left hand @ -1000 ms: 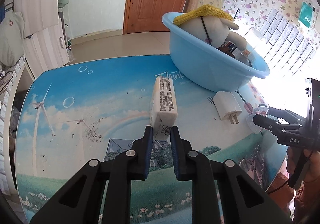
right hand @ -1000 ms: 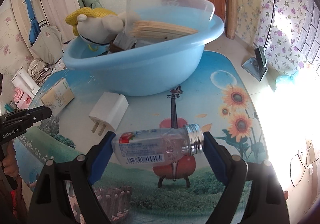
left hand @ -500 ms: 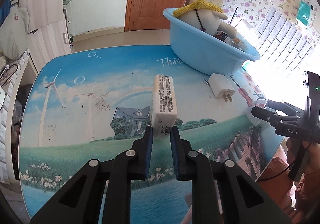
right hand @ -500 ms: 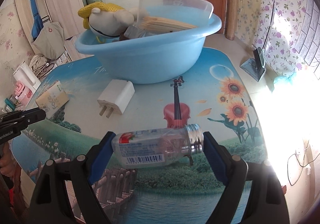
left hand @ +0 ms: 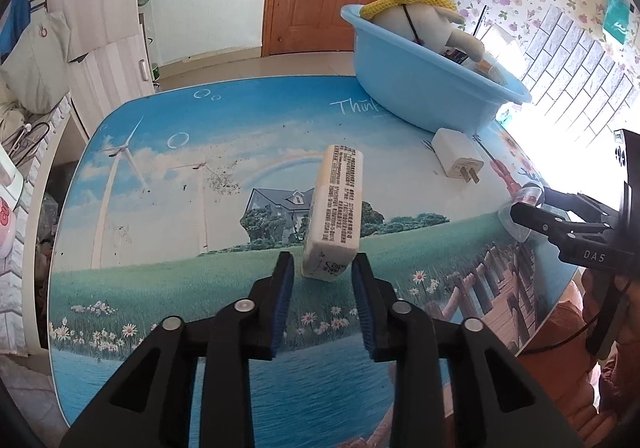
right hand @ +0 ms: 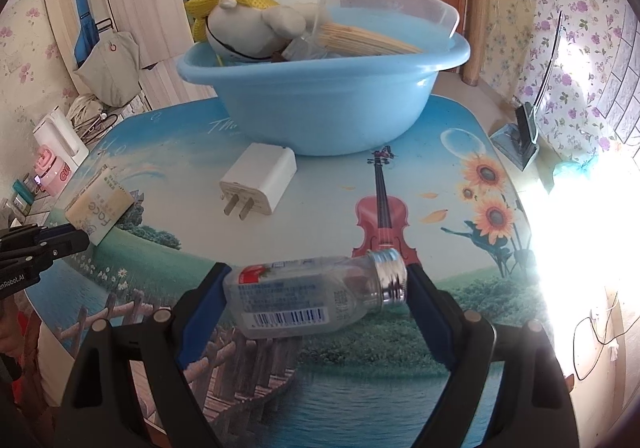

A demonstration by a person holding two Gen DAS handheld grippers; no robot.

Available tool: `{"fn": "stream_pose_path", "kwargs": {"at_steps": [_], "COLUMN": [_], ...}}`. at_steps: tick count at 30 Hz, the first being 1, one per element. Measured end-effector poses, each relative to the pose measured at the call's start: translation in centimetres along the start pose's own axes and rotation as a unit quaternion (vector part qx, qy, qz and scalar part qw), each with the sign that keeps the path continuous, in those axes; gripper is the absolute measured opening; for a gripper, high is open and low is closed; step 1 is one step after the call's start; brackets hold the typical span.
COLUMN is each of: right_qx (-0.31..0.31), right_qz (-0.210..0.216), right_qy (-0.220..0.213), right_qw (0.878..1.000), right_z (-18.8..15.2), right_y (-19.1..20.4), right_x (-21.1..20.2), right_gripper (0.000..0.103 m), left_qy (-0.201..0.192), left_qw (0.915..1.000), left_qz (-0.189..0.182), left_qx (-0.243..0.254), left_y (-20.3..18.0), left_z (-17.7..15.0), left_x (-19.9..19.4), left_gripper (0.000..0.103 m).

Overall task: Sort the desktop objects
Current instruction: 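Lift and carry the cream box and glass bottle toward the blue basin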

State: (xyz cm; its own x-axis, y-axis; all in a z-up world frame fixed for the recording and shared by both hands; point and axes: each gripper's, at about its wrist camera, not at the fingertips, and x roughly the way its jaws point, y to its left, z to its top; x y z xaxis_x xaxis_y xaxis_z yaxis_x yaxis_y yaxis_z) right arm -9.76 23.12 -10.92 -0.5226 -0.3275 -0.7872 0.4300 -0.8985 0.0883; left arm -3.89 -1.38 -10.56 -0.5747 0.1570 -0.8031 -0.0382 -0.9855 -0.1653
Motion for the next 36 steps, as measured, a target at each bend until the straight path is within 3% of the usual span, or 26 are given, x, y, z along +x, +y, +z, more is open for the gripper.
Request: {"fn": "stream_pose_path", "kwargs": {"at_steps": [5,9,13,15,18,36], "right_qx": [-0.003,-0.010,-0.010,-0.011,-0.008,-0.013], "right_qz": [-0.001,-0.003,-0.002,-0.004,0.002,0.026], "right_qy": [-0.003,-0.005,-0.002,-0.002,-0.008,-0.096], "right_qw": [1.000,1.000,1.000,1.000,1.000,0.995], "right_z": [0.0,0.0,0.0,-0.1,-0.3,3.2], "right_y": [0.0,0.2,0.3,0.4,0.6,1.9], "right_x": [0.0,0.0,0.2,0.2,0.1,-5.0], "right_gripper": [0.087,0.087,0.087,0.087,0.087,0.087], "left_qy": [-0.010,-0.019,-0.031,-0.029,-0.021,-0.083], "left_qw": [0.9999,0.9998,0.9994,0.9993,0.9996,0.9959], "left_qz": [0.007,0.009,0.014,0.017,0.005,-0.029], "left_qx": [0.003,-0.006,0.001,0.014,0.017,0.020], "left_y": [-0.4,-0.2,-0.4,-0.7,-0.9,-2.2], "left_z": [1.0,1.7,2.1,2.2,2.2,4.0], "left_x": [0.6,0.9,1.0,1.2,1.2,-3.1], "left_gripper": [0.043,0.055,0.055,0.033,0.022,0.019]}}
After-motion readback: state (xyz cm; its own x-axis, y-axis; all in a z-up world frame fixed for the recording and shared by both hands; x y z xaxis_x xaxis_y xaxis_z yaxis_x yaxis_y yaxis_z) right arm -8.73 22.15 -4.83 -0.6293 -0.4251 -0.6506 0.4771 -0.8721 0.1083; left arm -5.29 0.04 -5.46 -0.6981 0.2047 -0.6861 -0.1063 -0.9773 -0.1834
